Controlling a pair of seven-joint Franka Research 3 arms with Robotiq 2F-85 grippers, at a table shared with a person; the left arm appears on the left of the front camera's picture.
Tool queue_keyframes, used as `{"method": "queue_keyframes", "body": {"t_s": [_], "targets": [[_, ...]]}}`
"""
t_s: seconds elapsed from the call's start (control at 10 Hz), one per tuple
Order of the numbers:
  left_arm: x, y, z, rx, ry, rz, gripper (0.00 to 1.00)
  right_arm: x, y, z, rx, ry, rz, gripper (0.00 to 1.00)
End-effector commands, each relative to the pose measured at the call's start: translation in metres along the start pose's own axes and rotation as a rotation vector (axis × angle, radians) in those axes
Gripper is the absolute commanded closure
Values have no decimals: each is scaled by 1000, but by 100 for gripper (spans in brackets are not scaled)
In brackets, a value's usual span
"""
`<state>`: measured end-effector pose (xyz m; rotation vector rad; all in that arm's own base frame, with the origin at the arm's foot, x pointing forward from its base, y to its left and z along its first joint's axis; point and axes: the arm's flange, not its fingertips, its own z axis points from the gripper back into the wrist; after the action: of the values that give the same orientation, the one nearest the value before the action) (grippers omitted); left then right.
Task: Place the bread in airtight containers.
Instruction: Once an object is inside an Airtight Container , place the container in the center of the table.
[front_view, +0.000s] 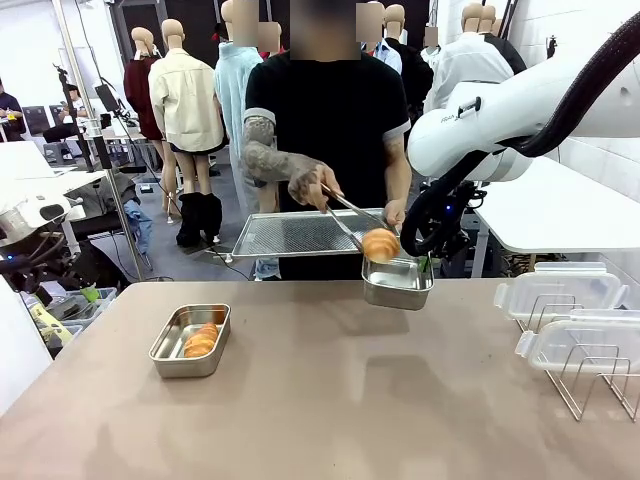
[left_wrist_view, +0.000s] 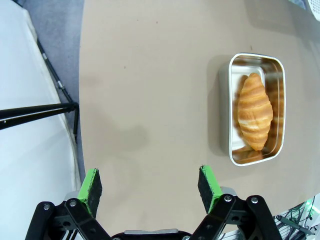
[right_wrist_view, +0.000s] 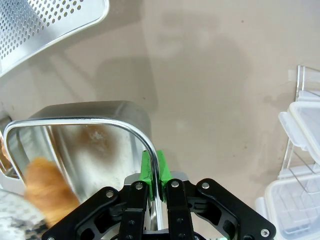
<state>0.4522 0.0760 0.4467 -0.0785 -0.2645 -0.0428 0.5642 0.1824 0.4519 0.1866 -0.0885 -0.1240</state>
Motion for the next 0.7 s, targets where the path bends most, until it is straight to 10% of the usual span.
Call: {"method": "queue_keyframes", "body": {"t_s": [0.0, 0.6], "targets": [[-4, 0, 1, 15, -2, 11, 0, -3, -1, 2, 3, -12, 13, 100], [-4, 0, 1, 15, -2, 11, 0, -3, -1, 2, 3, -12, 13, 100]]}}
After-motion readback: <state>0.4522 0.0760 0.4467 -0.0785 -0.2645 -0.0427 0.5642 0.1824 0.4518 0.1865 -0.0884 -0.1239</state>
